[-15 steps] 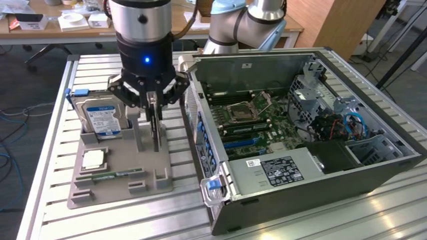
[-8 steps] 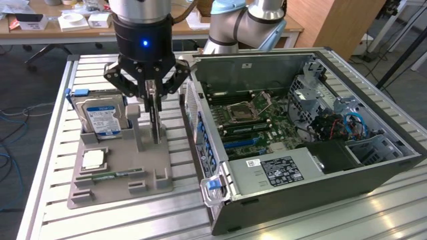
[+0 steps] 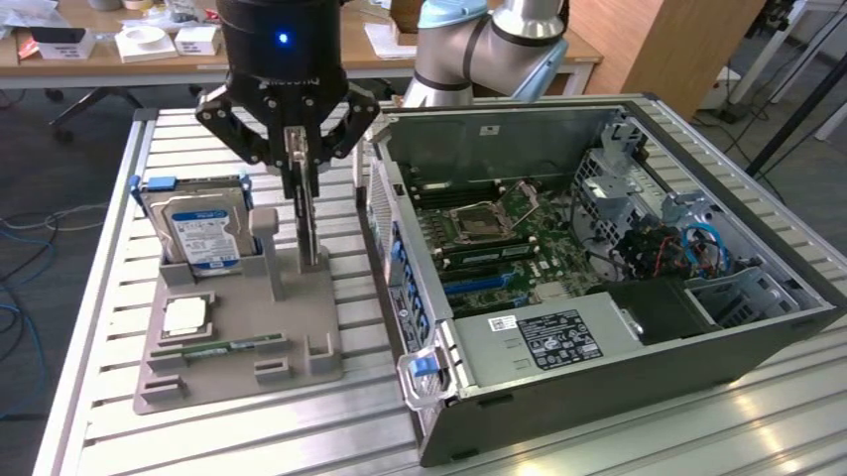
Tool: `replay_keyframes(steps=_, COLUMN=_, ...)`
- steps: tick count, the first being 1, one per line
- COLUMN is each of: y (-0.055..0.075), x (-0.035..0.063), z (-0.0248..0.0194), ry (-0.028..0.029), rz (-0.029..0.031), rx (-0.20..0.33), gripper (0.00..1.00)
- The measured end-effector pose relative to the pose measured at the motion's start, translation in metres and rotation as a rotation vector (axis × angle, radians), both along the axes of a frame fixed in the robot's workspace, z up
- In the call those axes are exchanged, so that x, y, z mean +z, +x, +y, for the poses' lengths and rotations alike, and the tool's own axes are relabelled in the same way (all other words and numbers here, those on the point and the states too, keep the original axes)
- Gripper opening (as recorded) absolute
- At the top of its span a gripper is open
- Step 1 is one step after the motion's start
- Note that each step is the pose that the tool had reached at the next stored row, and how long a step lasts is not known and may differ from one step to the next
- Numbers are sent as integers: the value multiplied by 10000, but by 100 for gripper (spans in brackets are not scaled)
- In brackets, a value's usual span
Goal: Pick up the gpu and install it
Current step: 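Pick up the gpu and move the gpu toward the slot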
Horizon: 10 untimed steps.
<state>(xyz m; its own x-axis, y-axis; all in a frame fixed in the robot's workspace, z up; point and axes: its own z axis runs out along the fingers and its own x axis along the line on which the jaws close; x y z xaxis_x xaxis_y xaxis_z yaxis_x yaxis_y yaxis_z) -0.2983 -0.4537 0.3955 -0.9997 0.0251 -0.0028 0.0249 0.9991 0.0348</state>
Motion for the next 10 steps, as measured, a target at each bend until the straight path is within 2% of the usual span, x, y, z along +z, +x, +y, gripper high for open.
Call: replay_keyframes(steps=10, y=0, x=259, z=0, ry=1, rz=-32, rx=57, gripper=26)
